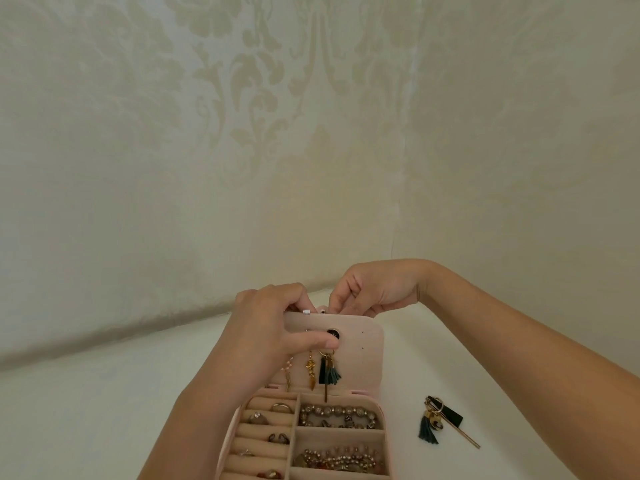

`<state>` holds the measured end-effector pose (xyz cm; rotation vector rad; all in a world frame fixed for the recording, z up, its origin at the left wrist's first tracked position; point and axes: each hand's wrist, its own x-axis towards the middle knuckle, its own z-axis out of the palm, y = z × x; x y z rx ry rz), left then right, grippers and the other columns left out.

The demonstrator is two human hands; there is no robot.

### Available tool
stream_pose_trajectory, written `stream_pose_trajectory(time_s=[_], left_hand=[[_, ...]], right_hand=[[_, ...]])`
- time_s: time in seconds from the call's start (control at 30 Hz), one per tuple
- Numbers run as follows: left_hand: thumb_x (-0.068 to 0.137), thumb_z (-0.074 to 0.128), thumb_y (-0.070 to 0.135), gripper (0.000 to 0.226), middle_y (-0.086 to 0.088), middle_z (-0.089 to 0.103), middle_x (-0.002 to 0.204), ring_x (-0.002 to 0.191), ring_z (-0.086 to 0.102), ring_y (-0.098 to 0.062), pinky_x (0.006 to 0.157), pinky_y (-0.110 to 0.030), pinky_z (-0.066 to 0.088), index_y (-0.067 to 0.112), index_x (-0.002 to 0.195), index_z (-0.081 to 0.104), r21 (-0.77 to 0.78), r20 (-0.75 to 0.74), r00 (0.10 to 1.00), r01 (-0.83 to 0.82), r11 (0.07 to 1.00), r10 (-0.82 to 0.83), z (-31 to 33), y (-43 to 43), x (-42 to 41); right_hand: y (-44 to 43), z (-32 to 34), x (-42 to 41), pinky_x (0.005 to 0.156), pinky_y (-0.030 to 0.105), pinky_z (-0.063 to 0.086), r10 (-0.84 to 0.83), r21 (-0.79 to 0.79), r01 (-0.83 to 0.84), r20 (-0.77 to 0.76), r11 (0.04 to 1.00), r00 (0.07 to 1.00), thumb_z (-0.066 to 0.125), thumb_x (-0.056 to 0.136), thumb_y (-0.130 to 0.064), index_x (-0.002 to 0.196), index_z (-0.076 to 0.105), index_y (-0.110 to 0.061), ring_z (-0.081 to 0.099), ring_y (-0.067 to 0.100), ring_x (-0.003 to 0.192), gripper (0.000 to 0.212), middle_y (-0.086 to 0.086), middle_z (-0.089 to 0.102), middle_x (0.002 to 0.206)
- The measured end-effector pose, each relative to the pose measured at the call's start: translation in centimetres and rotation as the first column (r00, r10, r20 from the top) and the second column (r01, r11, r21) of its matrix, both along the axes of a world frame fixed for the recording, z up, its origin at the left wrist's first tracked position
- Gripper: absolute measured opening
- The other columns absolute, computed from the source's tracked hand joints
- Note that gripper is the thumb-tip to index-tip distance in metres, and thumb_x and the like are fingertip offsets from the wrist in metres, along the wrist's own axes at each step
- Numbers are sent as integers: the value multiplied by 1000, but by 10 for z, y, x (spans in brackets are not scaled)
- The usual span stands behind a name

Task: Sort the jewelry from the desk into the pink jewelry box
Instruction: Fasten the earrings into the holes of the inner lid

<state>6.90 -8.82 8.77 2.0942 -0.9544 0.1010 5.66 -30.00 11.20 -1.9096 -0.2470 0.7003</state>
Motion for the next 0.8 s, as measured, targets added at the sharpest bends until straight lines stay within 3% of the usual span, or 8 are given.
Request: stream_pose_trajectory(time_s=[0.2, 0.37, 0.43, 0.6, 0.8], left_hand=[[44, 87, 53, 42, 19, 63, 75, 63, 54, -1, 55, -19, 32, 28, 59, 57, 27, 14, 1000, -1, 1000, 0, 1, 1, -1], [39, 65, 72, 54, 25, 62, 78, 69, 54, 2, 59, -22, 29, 29, 72, 59, 18, 20, 1000, 8, 1000, -8, 0, 1, 0], [39, 64, 72, 55, 25, 62, 77, 68, 54, 3, 59, -22, 28, 36, 79, 57, 16, 26, 1000, 13, 1000, -13, 0, 1, -1], [40, 70, 69, 52, 29, 60, 78, 70, 52, 5, 59, -23, 29, 38, 80, 56, 31, 25, 1000, 10, 999, -11, 1, 0, -2], [38, 62, 74, 53, 28, 61, 81, 66, 55, 3, 56, -20, 31, 41, 79, 56, 29, 32, 999, 15, 999, -16, 1, 1, 0]], right_hand=[[-2, -5, -1, 64, 13, 53, -28, 56, 29, -16, 998, 999, 46, 92, 7, 93, 62, -6, 67, 2, 67, 21, -7, 72, 74], [-1, -8, -1, 65, 14, 54, -35, 86, 37, -19, 996, 999, 46, 93, 5, 88, 66, -10, 67, 3, 68, 26, -6, 72, 75], [-1, -10, -1, 67, 15, 54, -38, 100, 40, -23, 994, 999, 46, 93, 5, 83, 70, -14, 67, 4, 69, 32, -5, 72, 77], [-2, -10, 0, 67, 15, 54, -33, 97, 36, -31, 995, 999, 46, 94, 4, 80, 72, -18, 67, 4, 70, 37, -5, 71, 78], [-1, -3, 1, 61, 13, 53, 2, 50, 0, -41, 999, 999, 45, 94, 5, 75, 73, -20, 66, 2, 65, 42, -6, 71, 73]])
